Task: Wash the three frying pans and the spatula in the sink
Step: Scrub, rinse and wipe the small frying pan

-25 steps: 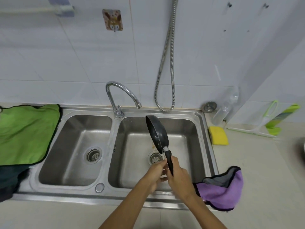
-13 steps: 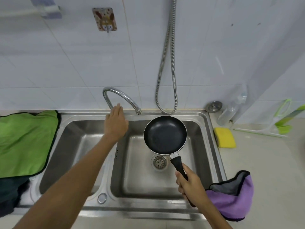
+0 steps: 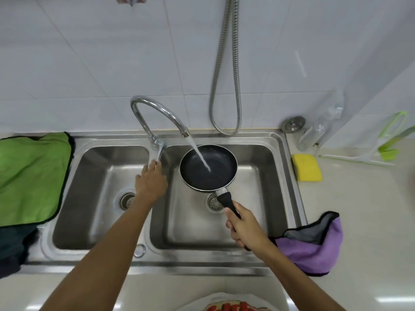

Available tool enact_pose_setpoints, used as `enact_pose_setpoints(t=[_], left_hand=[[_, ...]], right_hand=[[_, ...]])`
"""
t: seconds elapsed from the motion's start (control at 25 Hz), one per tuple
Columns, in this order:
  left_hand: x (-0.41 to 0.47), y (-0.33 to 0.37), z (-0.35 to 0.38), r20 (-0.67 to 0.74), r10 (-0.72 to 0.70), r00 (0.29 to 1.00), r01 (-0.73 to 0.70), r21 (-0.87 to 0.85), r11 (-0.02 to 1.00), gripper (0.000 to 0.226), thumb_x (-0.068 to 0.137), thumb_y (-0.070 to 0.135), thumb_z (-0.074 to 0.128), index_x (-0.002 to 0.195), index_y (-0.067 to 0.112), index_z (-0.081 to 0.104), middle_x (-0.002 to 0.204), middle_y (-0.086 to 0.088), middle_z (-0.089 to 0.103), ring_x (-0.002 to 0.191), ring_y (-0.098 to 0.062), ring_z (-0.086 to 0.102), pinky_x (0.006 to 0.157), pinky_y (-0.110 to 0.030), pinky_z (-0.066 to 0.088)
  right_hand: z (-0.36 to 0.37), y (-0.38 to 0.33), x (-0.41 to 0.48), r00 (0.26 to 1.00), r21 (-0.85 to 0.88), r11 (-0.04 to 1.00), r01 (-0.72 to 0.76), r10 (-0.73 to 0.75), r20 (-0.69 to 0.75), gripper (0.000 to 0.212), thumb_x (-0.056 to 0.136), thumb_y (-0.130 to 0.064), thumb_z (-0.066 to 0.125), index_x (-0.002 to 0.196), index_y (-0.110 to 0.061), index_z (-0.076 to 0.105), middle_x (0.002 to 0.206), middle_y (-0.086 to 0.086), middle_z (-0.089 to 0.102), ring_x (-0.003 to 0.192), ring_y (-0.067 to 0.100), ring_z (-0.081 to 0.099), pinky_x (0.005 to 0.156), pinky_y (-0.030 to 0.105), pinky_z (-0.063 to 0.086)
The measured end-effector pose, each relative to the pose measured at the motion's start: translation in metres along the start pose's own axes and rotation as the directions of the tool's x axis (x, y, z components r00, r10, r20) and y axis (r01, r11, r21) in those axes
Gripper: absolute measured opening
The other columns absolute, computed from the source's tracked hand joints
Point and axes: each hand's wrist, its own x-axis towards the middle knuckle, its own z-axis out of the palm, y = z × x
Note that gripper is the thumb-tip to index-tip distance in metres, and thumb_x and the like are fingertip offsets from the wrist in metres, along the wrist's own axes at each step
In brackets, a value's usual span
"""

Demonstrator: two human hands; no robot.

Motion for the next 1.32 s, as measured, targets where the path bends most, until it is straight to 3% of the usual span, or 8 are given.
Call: enact_pose_setpoints(t=[0.12, 0.24, 0.4, 0.6, 0.76, 0.96, 1.2, 1.32], left_hand=[[-0.028, 0.029, -0.009, 0.044, -0.116, 0.992, 0.124, -0.388, 0.913, 0.044, 0.097, 0.045, 0.043, 0.11, 0.012, 0.07, 0.123, -0.017, 0.068, 0.116, -0.039, 0.065, 0.098, -0.048, 0.052], [-0.098, 0.077, -0.002, 0.241, -0.047, 0.969, 0.224, -0.792, 0.568, 0.04, 0.096, 0.045, 0.056, 0.091, 0.01, 0.075, 0.095, -0.013, 0.078, 0.09, -0.031, 0.075, 0.074, -0.036, 0.06], [-0.151, 0.137, 0.014, 0.471, 0.206, 0.858, 0.442, -0.881, 0.171, 0.028, 0.099, 0.038, 0.066, 0.117, 0.018, 0.073, 0.107, 0.005, 0.081, 0.1, -0.011, 0.077, 0.088, -0.035, 0.051], [-0.134, 0.145, 0.003, 0.443, 0.171, 0.88, 0.452, -0.892, -0.014, 0.023, 0.098, 0.029, 0.068, 0.118, 0.018, 0.074, 0.104, 0.001, 0.082, 0.098, -0.01, 0.077, 0.083, -0.028, 0.053], [-0.133, 0.113, -0.007, 0.455, 0.012, 0.89, 0.454, -0.89, 0.04, 0.023, 0.093, 0.022, 0.076, 0.113, 0.011, 0.074, 0.1, -0.004, 0.082, 0.092, -0.012, 0.079, 0.087, -0.031, 0.053], [-0.152, 0.136, 0.008, 0.504, 0.095, 0.859, 0.494, -0.863, 0.106, 0.025, 0.09, 0.021, 0.079, 0.114, 0.014, 0.073, 0.098, -0.003, 0.083, 0.092, -0.013, 0.08, 0.084, -0.032, 0.052], [-0.135, 0.14, 0.0, 0.39, 0.002, 0.921, 0.389, -0.917, 0.085, 0.01, 0.094, 0.016, 0.073, 0.104, 0.016, 0.075, 0.097, -0.005, 0.082, 0.088, -0.017, 0.078, 0.078, -0.029, 0.055], [-0.138, 0.13, 0.013, 0.385, -0.06, 0.921, 0.39, -0.91, 0.139, 0.013, 0.096, 0.021, 0.071, 0.1, 0.01, 0.077, 0.092, -0.006, 0.082, 0.085, -0.016, 0.079, 0.076, -0.027, 0.053]], right_hand=[[0.001, 0.003, 0.01, 0.999, 0.009, 0.999, 0.033, -0.033, -0.027, 0.022, 0.104, -0.033, 0.052, 0.119, -0.046, 0.059, 0.068, 0.003, 0.045, 0.043, 0.012, 0.032, 0.04, 0.021, 0.027], [0.002, 0.004, 0.012, 0.995, -0.022, 0.996, 0.086, -0.087, -0.052, 0.028, 0.104, -0.03, 0.052, 0.122, -0.051, 0.057, 0.066, 0.005, 0.043, 0.043, 0.014, 0.031, 0.04, 0.021, 0.027], [-0.026, 0.004, -0.01, 0.978, -0.114, 0.971, 0.208, -0.209, 0.004, 0.026, 0.103, -0.037, 0.054, 0.127, -0.047, 0.057, 0.064, 0.003, 0.049, 0.043, 0.011, 0.038, 0.039, 0.024, 0.031], [-0.027, -0.012, 0.011, 0.967, -0.152, 0.956, 0.251, -0.256, -0.013, 0.025, 0.105, -0.03, 0.051, 0.127, -0.041, 0.058, 0.064, 0.001, 0.051, 0.042, 0.013, 0.039, 0.039, 0.023, 0.033], [0.006, -0.007, 0.01, 0.958, -0.078, 0.956, 0.283, -0.278, 0.067, 0.025, 0.104, -0.032, 0.054, 0.127, -0.041, 0.058, 0.065, 0.003, 0.05, 0.048, 0.015, 0.04, 0.04, 0.025, 0.035], [-0.017, 0.003, -0.019, 0.976, -0.061, 0.974, 0.217, -0.217, 0.013, 0.031, 0.103, -0.035, 0.054, 0.126, -0.056, 0.056, 0.064, 0.001, 0.05, 0.046, 0.014, 0.038, 0.038, 0.023, 0.032], [-0.001, -0.011, 0.013, 0.972, -0.093, 0.968, 0.234, -0.233, 0.022, 0.022, 0.106, -0.031, 0.048, 0.123, -0.039, 0.06, 0.066, 0.004, 0.05, 0.045, 0.014, 0.037, 0.039, 0.023, 0.03], [0.004, 0.005, 0.007, 0.974, -0.101, 0.969, 0.226, -0.223, 0.035, 0.027, 0.105, -0.029, 0.051, 0.125, -0.045, 0.059, 0.063, 0.002, 0.049, 0.046, 0.014, 0.038, 0.04, 0.025, 0.033]])
